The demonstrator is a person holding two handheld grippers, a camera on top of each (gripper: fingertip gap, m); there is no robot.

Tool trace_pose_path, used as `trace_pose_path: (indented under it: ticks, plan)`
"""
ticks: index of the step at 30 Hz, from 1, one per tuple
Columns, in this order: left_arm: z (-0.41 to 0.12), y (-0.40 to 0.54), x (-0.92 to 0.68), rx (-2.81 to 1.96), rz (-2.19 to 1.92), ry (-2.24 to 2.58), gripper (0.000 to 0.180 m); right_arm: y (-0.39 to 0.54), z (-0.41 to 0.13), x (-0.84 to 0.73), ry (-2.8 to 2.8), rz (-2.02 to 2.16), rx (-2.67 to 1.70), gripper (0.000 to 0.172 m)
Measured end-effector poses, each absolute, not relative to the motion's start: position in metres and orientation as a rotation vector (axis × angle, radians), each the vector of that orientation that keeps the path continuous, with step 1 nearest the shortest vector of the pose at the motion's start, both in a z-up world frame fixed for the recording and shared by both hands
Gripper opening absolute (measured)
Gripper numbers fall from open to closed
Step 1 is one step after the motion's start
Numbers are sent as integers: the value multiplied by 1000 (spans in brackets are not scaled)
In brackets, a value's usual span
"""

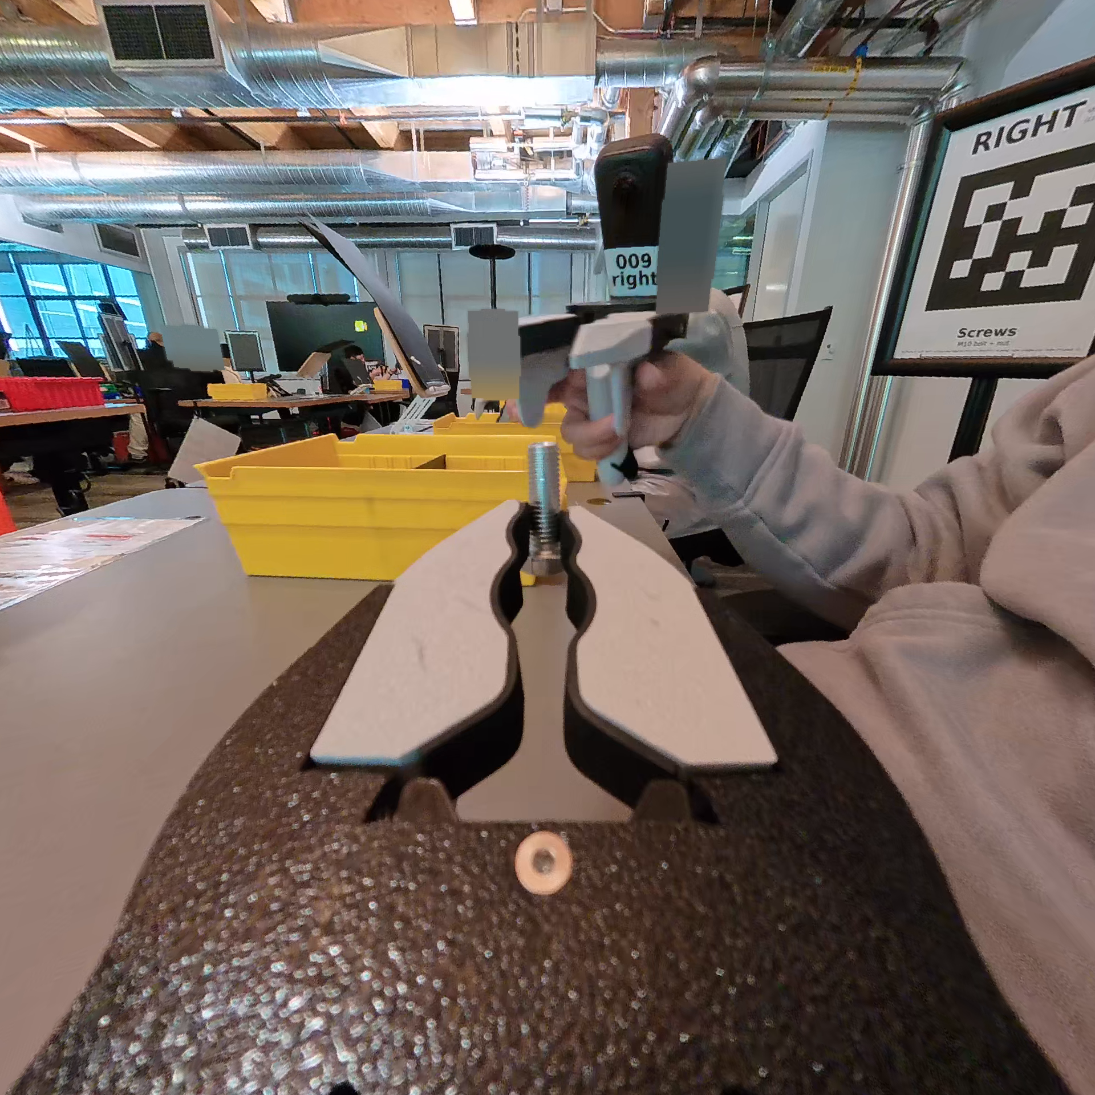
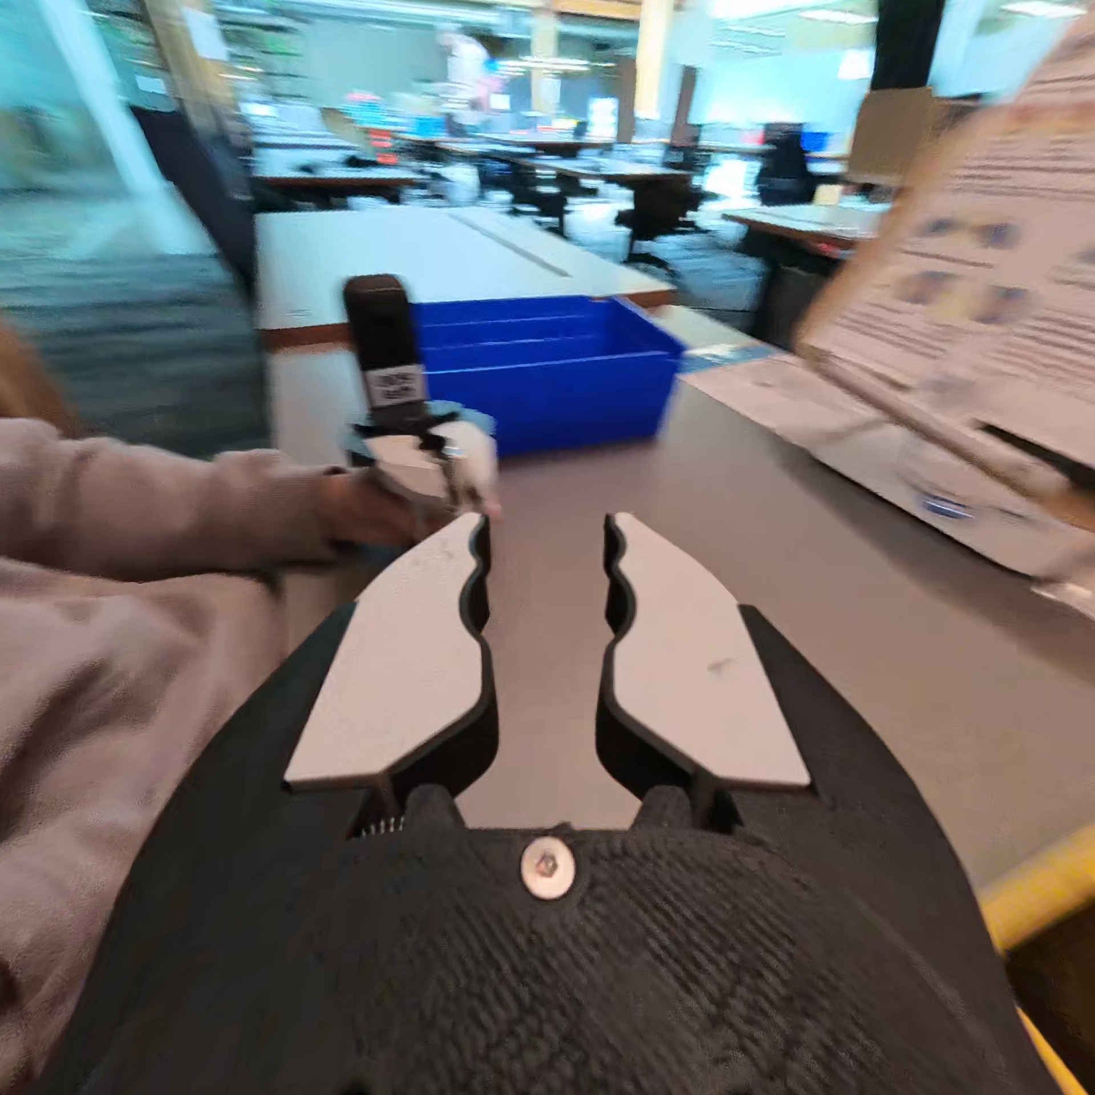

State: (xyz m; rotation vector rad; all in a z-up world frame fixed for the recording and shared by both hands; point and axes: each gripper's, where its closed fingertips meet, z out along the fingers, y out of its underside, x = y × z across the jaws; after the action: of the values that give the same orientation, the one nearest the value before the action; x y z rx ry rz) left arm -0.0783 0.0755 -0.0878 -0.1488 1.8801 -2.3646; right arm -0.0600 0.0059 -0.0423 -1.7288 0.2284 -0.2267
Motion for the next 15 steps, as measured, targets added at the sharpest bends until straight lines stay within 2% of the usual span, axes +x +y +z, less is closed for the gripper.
trace_pose_path:
  ticks: [6,11,15]
  plan:
    - [-86,77,-78,-150,-2382,1863,8,74,-62,-77,64,-169,-1724,33]
    - [-87,76,-79,-142,-2373,1872,8,92,-63,-82,31,-161,-1680,14]
    - [-88,76,-79,-143,-2357,1883,8,96,-70,-79,40,-176,-1712,9]
